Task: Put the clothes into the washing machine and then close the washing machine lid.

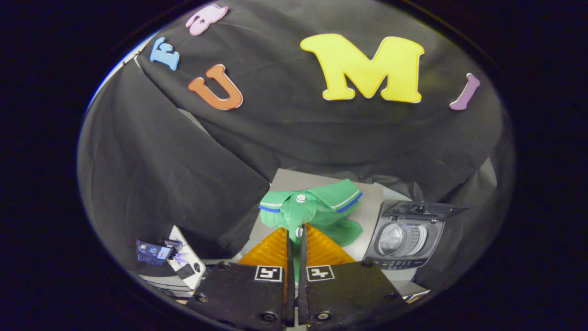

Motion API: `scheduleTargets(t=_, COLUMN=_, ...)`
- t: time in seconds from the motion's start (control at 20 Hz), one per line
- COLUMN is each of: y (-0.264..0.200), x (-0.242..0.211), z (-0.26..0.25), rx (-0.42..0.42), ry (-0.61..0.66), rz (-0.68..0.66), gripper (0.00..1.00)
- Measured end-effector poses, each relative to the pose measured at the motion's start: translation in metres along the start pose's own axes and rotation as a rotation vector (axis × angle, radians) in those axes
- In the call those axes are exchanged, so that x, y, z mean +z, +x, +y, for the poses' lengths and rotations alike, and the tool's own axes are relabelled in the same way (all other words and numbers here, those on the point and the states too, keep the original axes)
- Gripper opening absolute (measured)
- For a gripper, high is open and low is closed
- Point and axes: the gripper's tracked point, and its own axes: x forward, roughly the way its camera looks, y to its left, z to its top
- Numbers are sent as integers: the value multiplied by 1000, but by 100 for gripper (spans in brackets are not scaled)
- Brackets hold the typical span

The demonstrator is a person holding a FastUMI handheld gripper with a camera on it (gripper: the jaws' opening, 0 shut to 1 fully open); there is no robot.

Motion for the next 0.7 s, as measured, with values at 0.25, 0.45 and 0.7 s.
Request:
scheduleTargets(t=0.25, y=-25, x=7, z=-16, rx=-14, ry=25, rz=-71, gripper=6)
scheduleTargets(t=0.45, y=-41, x=11, z=-32, rx=-62, ry=66, rz=-97, gripper=6)
scheduleTargets(t=0.7, y=-60, x=-3, z=-72, rx=-122, ry=140, rz=-124, gripper=6)
